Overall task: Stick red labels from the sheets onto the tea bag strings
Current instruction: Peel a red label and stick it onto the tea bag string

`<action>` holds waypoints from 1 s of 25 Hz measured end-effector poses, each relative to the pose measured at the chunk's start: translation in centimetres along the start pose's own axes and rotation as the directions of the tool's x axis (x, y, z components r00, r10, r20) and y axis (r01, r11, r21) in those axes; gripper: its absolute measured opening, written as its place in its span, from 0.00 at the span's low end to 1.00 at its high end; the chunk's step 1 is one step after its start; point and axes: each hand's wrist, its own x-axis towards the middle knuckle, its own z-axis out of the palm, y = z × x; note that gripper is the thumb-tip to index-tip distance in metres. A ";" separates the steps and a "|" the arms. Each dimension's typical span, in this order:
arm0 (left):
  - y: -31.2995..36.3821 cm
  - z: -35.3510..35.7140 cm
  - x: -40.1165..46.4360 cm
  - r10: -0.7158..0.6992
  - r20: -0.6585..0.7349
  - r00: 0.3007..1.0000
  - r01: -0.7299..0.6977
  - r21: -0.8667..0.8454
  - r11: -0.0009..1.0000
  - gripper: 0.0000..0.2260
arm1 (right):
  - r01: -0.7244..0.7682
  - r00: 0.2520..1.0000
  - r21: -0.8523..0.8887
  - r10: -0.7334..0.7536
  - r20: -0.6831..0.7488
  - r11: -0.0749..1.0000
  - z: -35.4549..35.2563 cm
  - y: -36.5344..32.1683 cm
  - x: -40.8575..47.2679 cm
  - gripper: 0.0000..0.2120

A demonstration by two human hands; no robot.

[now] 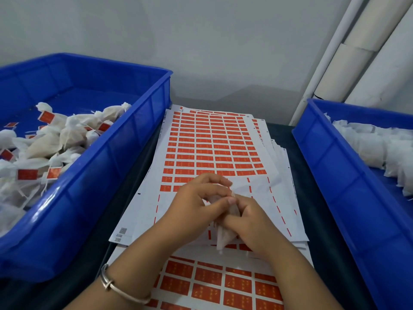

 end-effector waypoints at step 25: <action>-0.4 0.7 0.8 -0.614 0.111 0.782 0.544 -0.604 0.583 0.08 | 0.107 0.813 -0.593 -0.413 -0.410 0.798 1.1 2.2 0.8 0.09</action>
